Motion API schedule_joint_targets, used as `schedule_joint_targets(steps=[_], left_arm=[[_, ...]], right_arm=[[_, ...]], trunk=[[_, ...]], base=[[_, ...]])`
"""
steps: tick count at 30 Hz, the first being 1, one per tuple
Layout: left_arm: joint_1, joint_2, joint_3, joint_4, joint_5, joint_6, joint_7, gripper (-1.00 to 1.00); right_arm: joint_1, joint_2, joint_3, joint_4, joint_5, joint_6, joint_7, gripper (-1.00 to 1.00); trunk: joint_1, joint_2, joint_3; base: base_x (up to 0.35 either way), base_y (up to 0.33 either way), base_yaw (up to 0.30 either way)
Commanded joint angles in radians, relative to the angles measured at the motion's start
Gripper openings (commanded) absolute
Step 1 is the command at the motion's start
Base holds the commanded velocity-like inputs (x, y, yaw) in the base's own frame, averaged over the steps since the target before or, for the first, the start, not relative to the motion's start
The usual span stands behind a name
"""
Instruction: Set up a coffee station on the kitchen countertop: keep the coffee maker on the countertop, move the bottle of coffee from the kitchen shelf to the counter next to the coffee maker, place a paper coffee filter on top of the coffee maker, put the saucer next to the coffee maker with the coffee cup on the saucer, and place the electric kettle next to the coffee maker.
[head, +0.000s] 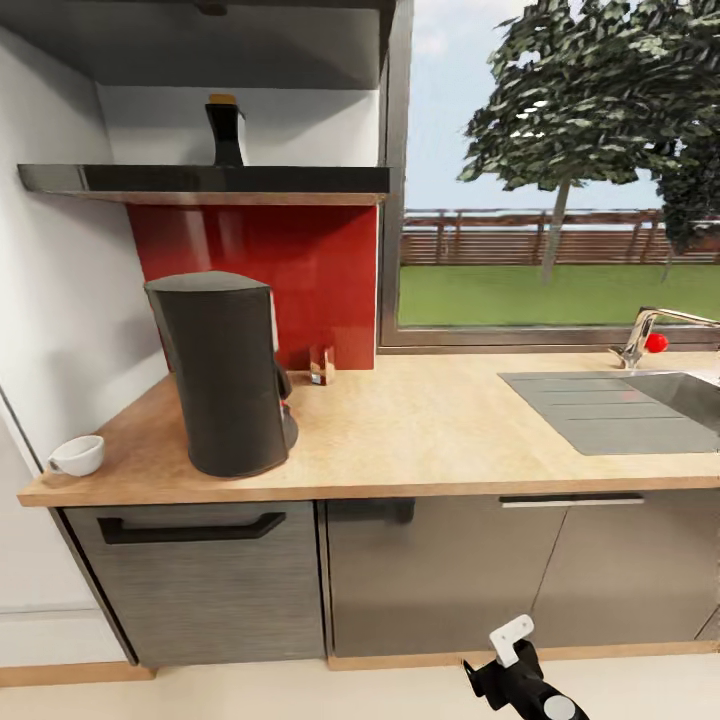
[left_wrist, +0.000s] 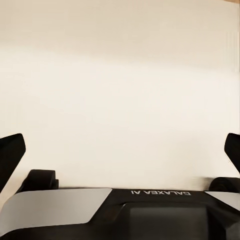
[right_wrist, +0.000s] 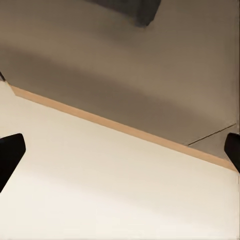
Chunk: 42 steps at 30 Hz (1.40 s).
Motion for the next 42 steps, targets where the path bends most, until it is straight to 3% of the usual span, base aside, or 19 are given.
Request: schedule_joint_targets(steps=[1, 12, 18, 42], left_arm=[[0.001, -0.001, 0.005, -0.003, 0.008, 0.008, -0.004, 1.00], [0.000, -0.001, 0.005, -0.003, 0.008, 0.008, -0.004, 1.00], [0.000, -0.012, 0.004, -0.001, 0.006, 0.008, -0.004, 1.00], [0.000, -0.015, -0.001, 0.002, 0.006, 0.008, -0.004, 1.00]], right_arm=[[0.000, -0.001, 0.001, 0.000, 0.010, 0.005, 0.002, 1.00], [0.000, 0.002, 0.000, 0.028, 0.010, -0.036, 0.002, 1.00], [0.000, 0.004, 0.000, 0.028, 0.010, -0.036, 0.002, 1.00], [0.000, 0.004, 0.000, 0.045, 0.010, -0.036, 0.002, 1.00]], trunk=[[0.000, -0.001, -0.001], [0.000, -0.001, -0.001], [0.000, -0.001, -0.001], [0.000, -0.001, -0.001]], base=[[0.000, -0.309, 0.000], [0.000, -0.309, 0.000], [0.000, -0.309, 0.000], [0.000, -0.309, 0.000]])
